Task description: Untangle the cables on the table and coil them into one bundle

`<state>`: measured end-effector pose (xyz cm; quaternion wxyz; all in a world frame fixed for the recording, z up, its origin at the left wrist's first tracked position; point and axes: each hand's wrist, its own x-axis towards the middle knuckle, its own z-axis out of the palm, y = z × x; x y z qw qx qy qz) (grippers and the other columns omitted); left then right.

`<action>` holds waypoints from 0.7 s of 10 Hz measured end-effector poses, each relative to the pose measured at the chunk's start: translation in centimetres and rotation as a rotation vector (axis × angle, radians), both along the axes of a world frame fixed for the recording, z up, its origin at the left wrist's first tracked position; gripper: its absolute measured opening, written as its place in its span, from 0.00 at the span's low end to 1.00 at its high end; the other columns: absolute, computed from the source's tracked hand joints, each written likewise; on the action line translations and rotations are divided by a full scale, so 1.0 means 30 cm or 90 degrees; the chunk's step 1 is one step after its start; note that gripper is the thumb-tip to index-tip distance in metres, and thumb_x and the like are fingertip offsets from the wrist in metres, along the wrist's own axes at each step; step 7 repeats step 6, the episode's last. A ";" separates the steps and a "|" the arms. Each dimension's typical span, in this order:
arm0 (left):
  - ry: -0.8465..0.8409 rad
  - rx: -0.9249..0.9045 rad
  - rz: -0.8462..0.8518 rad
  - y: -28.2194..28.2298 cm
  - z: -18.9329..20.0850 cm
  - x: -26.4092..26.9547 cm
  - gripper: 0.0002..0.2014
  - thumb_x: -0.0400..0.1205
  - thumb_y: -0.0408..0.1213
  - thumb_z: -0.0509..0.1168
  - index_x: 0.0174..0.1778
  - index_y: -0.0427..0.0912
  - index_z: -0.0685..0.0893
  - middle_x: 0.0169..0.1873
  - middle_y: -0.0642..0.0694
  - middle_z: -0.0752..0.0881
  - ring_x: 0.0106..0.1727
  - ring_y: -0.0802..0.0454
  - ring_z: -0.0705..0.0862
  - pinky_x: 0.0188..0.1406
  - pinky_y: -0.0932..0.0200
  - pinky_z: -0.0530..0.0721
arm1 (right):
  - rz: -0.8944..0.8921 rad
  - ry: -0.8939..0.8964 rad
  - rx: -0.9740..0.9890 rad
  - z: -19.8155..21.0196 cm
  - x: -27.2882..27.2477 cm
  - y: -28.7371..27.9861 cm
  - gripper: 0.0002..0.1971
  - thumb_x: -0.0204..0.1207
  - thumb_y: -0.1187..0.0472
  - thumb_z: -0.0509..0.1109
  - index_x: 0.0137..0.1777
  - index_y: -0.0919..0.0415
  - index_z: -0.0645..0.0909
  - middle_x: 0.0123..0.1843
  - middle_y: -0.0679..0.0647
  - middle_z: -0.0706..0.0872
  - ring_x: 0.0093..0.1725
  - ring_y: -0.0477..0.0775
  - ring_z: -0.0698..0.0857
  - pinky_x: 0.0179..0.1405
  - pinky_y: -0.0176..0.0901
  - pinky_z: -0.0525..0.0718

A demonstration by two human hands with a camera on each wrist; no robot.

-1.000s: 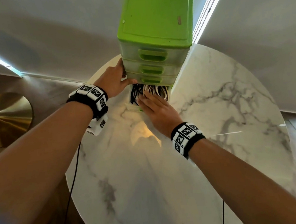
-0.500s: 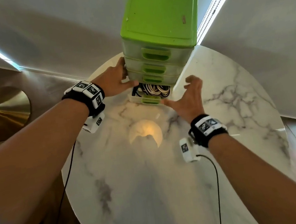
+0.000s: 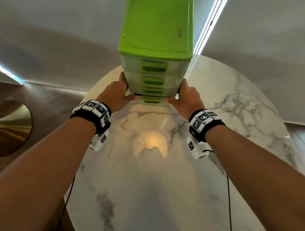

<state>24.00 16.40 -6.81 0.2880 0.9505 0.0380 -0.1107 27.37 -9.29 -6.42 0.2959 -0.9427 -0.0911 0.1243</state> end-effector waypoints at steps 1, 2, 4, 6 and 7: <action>-0.049 0.028 0.029 -0.011 -0.037 0.002 0.36 0.83 0.48 0.73 0.78 0.32 0.63 0.53 0.32 0.89 0.56 0.27 0.87 0.55 0.33 0.83 | -0.014 -0.026 -0.014 -0.019 0.004 0.010 0.24 0.76 0.54 0.77 0.65 0.62 0.70 0.52 0.63 0.90 0.52 0.73 0.86 0.52 0.62 0.85; -0.072 0.045 0.034 -0.019 -0.058 0.003 0.35 0.84 0.48 0.72 0.77 0.32 0.63 0.52 0.32 0.90 0.54 0.26 0.88 0.52 0.34 0.84 | -0.018 -0.044 -0.031 -0.018 -0.010 0.021 0.24 0.79 0.55 0.75 0.67 0.64 0.69 0.50 0.65 0.89 0.49 0.74 0.86 0.49 0.63 0.85; -0.055 0.078 0.039 -0.036 -0.037 -0.015 0.34 0.86 0.46 0.70 0.78 0.29 0.62 0.49 0.29 0.89 0.49 0.25 0.88 0.47 0.35 0.84 | -0.007 0.063 0.097 -0.018 -0.074 -0.013 0.34 0.79 0.68 0.69 0.83 0.58 0.61 0.65 0.64 0.87 0.63 0.67 0.87 0.62 0.61 0.86; -0.084 -0.125 0.145 -0.060 0.012 -0.122 0.29 0.84 0.41 0.72 0.77 0.38 0.67 0.69 0.37 0.83 0.66 0.39 0.85 0.62 0.44 0.83 | -0.053 0.126 0.186 -0.008 -0.219 -0.140 0.19 0.82 0.60 0.73 0.71 0.52 0.79 0.62 0.48 0.87 0.56 0.47 0.87 0.58 0.42 0.83; -0.084 -0.125 0.145 -0.060 0.012 -0.122 0.29 0.84 0.41 0.72 0.77 0.38 0.67 0.69 0.37 0.83 0.66 0.39 0.85 0.62 0.44 0.83 | -0.053 0.126 0.186 -0.008 -0.219 -0.140 0.19 0.82 0.60 0.73 0.71 0.52 0.79 0.62 0.48 0.87 0.56 0.47 0.87 0.58 0.42 0.83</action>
